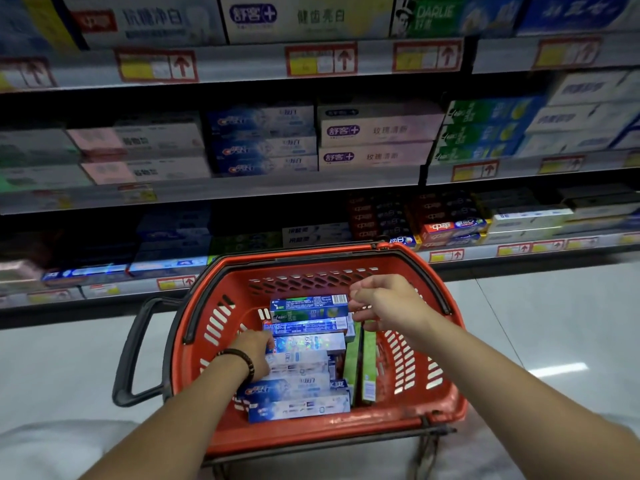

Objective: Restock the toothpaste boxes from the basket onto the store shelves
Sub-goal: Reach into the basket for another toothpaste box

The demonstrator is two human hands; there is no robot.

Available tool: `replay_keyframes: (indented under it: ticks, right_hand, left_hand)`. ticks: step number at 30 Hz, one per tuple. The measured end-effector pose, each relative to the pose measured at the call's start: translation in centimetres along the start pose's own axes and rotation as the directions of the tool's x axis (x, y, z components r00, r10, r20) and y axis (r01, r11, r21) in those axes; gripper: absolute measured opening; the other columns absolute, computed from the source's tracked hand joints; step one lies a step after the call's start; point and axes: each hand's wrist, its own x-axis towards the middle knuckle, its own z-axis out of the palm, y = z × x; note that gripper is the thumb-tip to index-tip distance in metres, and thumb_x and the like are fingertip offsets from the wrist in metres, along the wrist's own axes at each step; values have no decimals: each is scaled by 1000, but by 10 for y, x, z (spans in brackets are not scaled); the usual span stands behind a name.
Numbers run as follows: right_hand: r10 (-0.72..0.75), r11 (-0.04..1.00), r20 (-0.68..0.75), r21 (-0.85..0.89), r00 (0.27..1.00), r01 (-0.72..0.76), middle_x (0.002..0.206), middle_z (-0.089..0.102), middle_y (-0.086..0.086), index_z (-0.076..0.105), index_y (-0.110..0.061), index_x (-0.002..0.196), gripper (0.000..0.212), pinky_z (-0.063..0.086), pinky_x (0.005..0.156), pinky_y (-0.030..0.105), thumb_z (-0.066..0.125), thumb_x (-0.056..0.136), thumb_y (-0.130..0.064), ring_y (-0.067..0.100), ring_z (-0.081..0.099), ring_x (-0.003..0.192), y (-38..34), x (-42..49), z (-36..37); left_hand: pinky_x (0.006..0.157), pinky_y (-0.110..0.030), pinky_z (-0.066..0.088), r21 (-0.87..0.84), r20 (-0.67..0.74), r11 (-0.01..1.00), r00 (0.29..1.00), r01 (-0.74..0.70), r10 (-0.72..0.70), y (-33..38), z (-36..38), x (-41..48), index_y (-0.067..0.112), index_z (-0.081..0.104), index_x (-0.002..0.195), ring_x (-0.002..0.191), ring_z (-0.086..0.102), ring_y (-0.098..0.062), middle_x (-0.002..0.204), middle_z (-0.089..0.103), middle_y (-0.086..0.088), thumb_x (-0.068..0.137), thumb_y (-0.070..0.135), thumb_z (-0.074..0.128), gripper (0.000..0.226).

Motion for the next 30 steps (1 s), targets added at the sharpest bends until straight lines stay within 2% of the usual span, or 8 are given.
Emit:
replay_keyframes:
  ticks: [3, 5, 8, 13, 15, 22, 26, 30]
  right_hand:
    - [5, 1000, -5, -4, 1000, -5, 106, 79, 8, 72, -15, 112, 12, 61, 74, 35, 64, 104, -18, 29, 78, 99, -2, -1, -3]
    - [6, 1000, -10, 1, 1000, -6, 106, 79, 9, 72, -15, 111, 12, 61, 74, 35, 63, 104, -17, 30, 77, 99, -3, -1, -4]
    - [-2, 1000, -7, -1, 1000, 2, 107, 78, 9, 72, -15, 112, 12, 62, 76, 36, 63, 104, -19, 29, 78, 98, -6, -4, -4]
    - [-1, 1000, 0, 8, 1000, 1, 108, 78, 10, 72, -14, 113, 13, 61, 75, 36, 64, 104, -19, 30, 77, 100, -8, -6, -6]
    - [1, 1000, -2, 9, 1000, -1, 107, 78, 10, 72, -14, 113, 13, 62, 77, 37, 64, 104, -19, 29, 77, 100, -9, -7, -6]
    - [-3, 1000, -6, 5, 1000, 3, 106, 79, 8, 72, -15, 113, 12, 64, 80, 38, 64, 104, -19, 27, 78, 98, -9, -6, -8]
    - [-6, 1000, -7, -2, 1000, 6, 108, 78, 7, 72, -15, 113, 13, 64, 85, 43, 63, 105, -18, 27, 78, 97, -10, -6, -9]
    - [-7, 1000, -7, 12, 1000, 7, 110, 78, 10, 70, -13, 116, 14, 63, 80, 39, 63, 105, -18, 31, 77, 101, -11, -7, -11]
  left_hand:
    - [89, -26, 51, 32, 14, 999, 1000, 1, -2, -1, 7, 2, 32, 57, 112, 110, 61, -21, 128, 59, -3, 79, 18, 75, 40]
    - [93, -26, 52, 45, 12, 999, 1000, 4, -5, -6, 13, 8, 34, 55, 111, 110, 61, -21, 128, 57, -2, 77, 17, 76, 43]
    - [96, -30, 54, 45, -6, 999, 1000, 11, -11, -9, 16, 12, 30, 53, 116, 110, 60, -21, 129, 56, -4, 79, 11, 72, 45]
    - [97, -25, 50, 64, -1, 997, 1000, 29, -29, -15, 25, 17, 21, 49, 137, 122, 61, -21, 137, 60, -5, 89, 8, 67, 53]
    - [101, -25, 50, 78, -33, 997, 999, 23, -20, -15, 27, 16, 20, 50, 139, 125, 60, -21, 138, 60, -5, 90, 8, 64, 52]
    - [104, -26, 50, 70, -92, 997, 995, -21, 27, -16, 24, 10, 21, 65, 126, 123, 60, -18, 134, 59, -3, 88, 20, 71, 38]
    - [105, -25, 48, 50, -120, 997, 991, -55, 61, -16, 20, 7, 22, 66, 123, 123, 59, -17, 132, 60, -1, 90, 25, 71, 34]
    - [101, -27, 49, 49, -122, 996, 989, -78, 83, -14, 10, 1, 24, 66, 118, 116, 61, -19, 126, 62, 0, 86, 36, 78, 35]
